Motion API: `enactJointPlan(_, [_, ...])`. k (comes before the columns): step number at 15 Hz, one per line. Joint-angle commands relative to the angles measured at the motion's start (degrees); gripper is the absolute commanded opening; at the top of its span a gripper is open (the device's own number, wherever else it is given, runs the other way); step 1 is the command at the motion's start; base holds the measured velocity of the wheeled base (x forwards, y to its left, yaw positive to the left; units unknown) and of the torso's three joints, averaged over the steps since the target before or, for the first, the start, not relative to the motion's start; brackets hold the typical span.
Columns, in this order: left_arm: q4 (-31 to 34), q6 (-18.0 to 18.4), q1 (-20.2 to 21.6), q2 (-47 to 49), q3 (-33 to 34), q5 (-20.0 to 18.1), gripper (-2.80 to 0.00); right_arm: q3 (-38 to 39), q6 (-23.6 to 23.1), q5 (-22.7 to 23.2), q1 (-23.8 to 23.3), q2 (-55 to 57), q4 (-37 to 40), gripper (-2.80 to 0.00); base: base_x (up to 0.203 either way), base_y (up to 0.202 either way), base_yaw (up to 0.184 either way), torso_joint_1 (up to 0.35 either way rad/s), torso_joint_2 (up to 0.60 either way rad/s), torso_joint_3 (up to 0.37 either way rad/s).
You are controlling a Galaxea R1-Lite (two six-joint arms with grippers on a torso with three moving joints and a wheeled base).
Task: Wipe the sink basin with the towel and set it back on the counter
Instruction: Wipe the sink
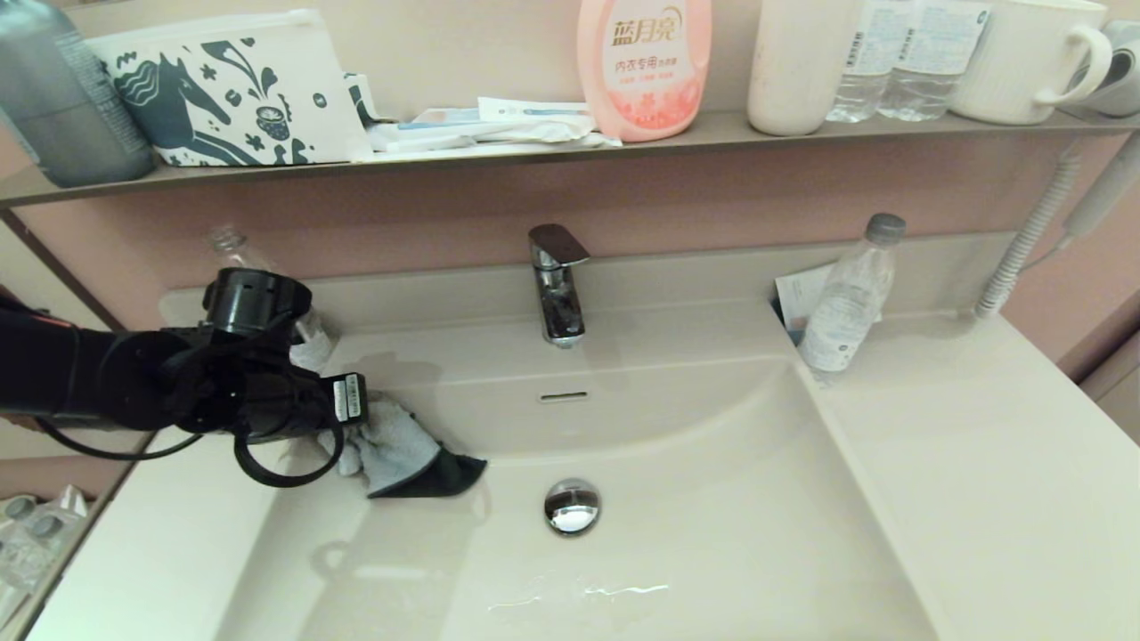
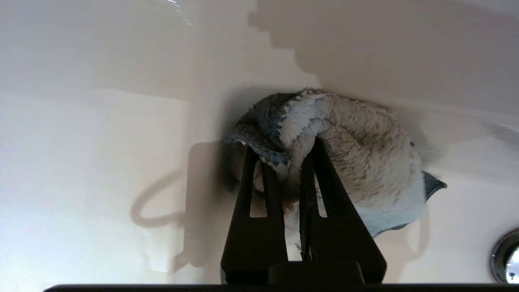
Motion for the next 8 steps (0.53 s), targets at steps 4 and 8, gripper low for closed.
enactJointPlan(4, [0.2, 1.0, 1.3, -2.3, 0.9, -0.2, -2.8, 0.0, 0.0, 0.0, 0.0, 0.1, 0.0, -2.8, 0.0, 0.0, 0.0, 0.0, 0.0, 0.0])
enactJointPlan(8, [0.2, -2.1, -7.4, -1.9, 0.9, 2.2, -2.8, 0.0, 0.0, 0.0, 0.0, 0.1, 0.0, -2.8, 0.0, 0.0, 0.0, 0.0, 0.0, 0.0])
